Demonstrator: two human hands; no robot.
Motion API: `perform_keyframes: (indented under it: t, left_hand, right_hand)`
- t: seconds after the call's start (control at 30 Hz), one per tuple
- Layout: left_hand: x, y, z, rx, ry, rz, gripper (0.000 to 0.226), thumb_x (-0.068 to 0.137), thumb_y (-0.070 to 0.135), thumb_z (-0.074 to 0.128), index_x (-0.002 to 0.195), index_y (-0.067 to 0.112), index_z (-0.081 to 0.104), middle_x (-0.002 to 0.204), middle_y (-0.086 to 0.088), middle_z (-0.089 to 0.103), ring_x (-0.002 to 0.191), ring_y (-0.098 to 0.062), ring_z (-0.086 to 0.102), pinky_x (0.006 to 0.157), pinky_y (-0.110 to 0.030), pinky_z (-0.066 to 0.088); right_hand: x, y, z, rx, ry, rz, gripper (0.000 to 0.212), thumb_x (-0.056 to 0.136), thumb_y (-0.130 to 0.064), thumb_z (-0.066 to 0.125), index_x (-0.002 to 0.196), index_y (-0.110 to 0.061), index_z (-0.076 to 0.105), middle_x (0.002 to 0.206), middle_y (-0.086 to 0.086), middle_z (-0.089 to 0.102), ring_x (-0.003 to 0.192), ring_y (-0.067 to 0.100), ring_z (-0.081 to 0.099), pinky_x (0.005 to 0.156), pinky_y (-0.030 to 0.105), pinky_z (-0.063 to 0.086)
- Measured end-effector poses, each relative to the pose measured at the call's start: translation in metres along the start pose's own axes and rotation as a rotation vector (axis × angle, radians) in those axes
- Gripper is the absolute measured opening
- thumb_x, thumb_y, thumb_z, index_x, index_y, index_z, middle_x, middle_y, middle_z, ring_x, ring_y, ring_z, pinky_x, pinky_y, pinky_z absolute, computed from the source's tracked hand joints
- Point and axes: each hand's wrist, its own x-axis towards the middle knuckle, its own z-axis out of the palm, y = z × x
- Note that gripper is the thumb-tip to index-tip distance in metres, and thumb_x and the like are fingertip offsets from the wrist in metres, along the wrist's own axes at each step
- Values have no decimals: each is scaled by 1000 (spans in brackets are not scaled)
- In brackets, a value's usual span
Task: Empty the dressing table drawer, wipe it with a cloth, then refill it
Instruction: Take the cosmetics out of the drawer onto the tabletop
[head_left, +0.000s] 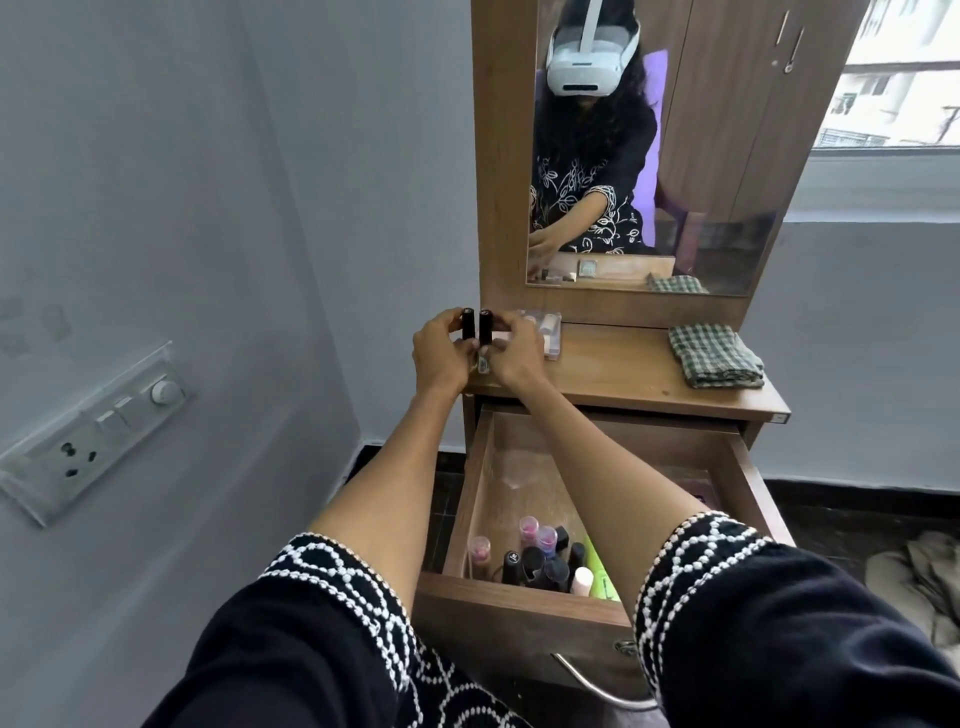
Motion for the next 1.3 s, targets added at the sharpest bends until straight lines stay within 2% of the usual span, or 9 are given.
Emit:
perform_keyframes:
  t: [0.2, 0.3, 0.43, 0.57, 0.73, 0.87, 1.07, 1.2, 1.3]
  left_hand:
    - [3, -12, 7, 18, -24, -32, 30, 83, -3, 60, 111, 4, 67, 109, -12, 68, 102, -23, 64, 81, -20, 43]
    - [6, -13, 9, 32, -33, -67, 27, 85, -1, 59, 111, 5, 67, 109, -12, 68, 101, -24, 63, 78, -21, 42]
    - [12, -16, 9, 49, -66, -86, 26, 86, 0, 59, 111, 3, 67, 109, -13, 68, 100, -25, 64, 79, -24, 44]
    - [13, -16, 8, 73, -89, -104, 31, 86, 1, 61, 117, 0, 62, 115, -16, 65, 105, -27, 62, 86, -28, 46]
    - [11, -8, 0, 36, -10, -155, 44, 86, 3, 63, 128, -2, 52, 124, -18, 58, 112, -25, 58, 83, -18, 39]
    - [5, 1, -9, 11, 25, -132, 47, 84, 6, 67, 128, -2, 53, 125, -18, 59, 114, -26, 58, 94, -28, 43]
    - [-7, 29, -21, -17, -23, -27, 44, 80, 5, 70, 122, -2, 58, 118, -17, 63, 109, -26, 61, 97, -34, 47]
    - [-20, 50, -27, -48, -32, 81, 38, 81, 6, 69, 117, -1, 62, 115, -15, 65, 107, -24, 62, 94, -34, 50]
    - [-31, 59, -32, -72, -32, 137, 35, 82, 5, 68, 116, 1, 63, 112, -14, 67, 102, -21, 64, 89, -25, 50]
  right_hand:
    - [2, 5, 0, 23, -34, -9, 41, 86, 16, 48, 123, 1, 57, 112, 10, 62, 103, 18, 60, 75, 9, 48]
    - [6, 11, 1, -9, -31, -8, 38, 84, 14, 52, 120, 2, 60, 115, 14, 64, 108, 21, 59, 92, 22, 48]
    - [7, 11, 1, -9, -31, 23, 36, 85, 14, 50, 118, 5, 60, 115, 16, 64, 108, 23, 59, 88, 21, 46]
    - [5, 9, 1, 7, -40, 50, 38, 86, 15, 48, 122, 5, 57, 119, 16, 62, 114, 28, 57, 94, 29, 46]
    - [6, 6, -7, -18, 1, 79, 44, 90, 2, 57, 133, 1, 48, 135, 15, 52, 125, 27, 49, 104, 34, 42]
    - [-1, -2, -19, 30, 36, 59, 44, 89, 1, 59, 132, -1, 50, 133, 12, 54, 122, 22, 52, 98, 25, 44]
    - [-18, -15, -35, 68, 41, -4, 42, 87, -4, 64, 128, -4, 55, 130, 11, 58, 122, 23, 54, 96, 41, 50]
    - [-29, -28, -46, 99, 53, -78, 41, 86, -6, 66, 126, -2, 57, 127, 11, 60, 117, 22, 57, 100, 31, 47]
    - [-41, -35, -59, 162, 48, -113, 37, 84, -12, 70, 119, -4, 61, 118, 9, 64, 108, 22, 63, 88, 36, 56]
